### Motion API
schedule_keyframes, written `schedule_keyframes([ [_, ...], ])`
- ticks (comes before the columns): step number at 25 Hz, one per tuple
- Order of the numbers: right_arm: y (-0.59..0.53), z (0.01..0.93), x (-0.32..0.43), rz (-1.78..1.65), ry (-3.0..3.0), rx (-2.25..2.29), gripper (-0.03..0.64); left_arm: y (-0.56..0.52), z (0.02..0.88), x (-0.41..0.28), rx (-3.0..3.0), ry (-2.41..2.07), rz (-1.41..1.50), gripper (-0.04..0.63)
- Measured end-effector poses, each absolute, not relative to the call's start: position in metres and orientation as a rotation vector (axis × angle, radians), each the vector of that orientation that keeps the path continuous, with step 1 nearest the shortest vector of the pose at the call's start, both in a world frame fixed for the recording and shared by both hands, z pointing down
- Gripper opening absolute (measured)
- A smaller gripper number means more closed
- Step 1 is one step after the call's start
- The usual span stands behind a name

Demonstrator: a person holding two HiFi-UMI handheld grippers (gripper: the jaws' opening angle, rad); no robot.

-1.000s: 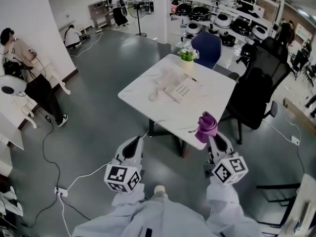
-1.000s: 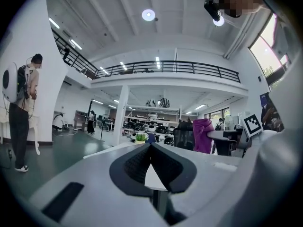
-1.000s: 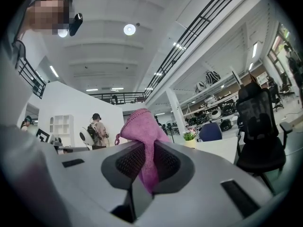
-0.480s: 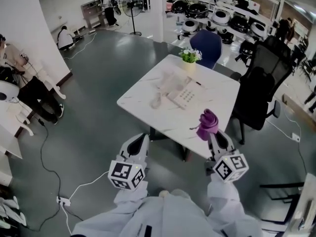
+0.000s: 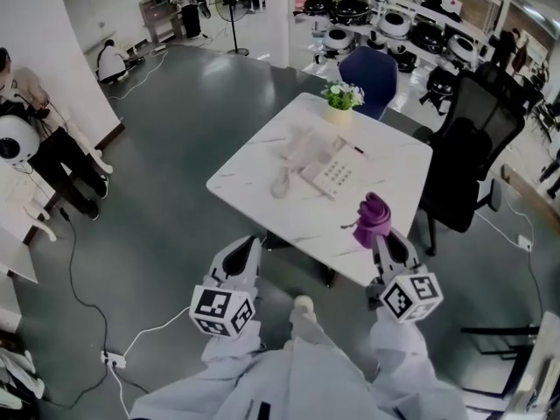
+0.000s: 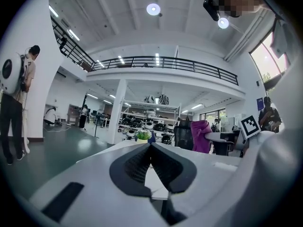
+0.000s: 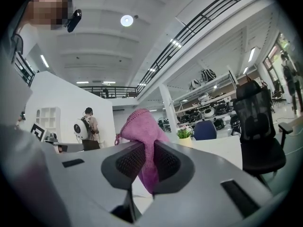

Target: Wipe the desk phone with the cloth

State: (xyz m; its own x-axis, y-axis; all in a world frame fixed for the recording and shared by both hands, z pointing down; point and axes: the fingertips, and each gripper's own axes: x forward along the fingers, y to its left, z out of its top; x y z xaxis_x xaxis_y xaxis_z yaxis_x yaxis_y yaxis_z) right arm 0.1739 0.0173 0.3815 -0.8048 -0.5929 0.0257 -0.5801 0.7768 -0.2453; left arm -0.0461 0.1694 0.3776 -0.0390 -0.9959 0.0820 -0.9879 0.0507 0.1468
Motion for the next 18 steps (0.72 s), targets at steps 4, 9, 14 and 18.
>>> schedule_keyframes([
  [4, -0.006, 0.385, 0.156, -0.389, 2.900, -0.986, 0.035, 0.150, 0.382, -0.067, 2.043, -2.155, -0.063, -0.002],
  [9, -0.049, 0.390, 0.135, -0.478, 2.855, -1.011, 0.035, 0.110, 0.389, -0.089, 2.053, -2.122, -0.055, -0.002],
  [14, -0.099, 0.386, 0.110, -0.464, 2.861, -1.022, 0.035, 0.063, 0.388, -0.114, 2.061, -2.104, -0.051, -0.002],
  [18, -0.138, 0.388, 0.103, -0.465, 2.847, -1.065, 0.035, 0.021, 0.388, -0.127, 2.082, -2.076, -0.039, -0.002],
])
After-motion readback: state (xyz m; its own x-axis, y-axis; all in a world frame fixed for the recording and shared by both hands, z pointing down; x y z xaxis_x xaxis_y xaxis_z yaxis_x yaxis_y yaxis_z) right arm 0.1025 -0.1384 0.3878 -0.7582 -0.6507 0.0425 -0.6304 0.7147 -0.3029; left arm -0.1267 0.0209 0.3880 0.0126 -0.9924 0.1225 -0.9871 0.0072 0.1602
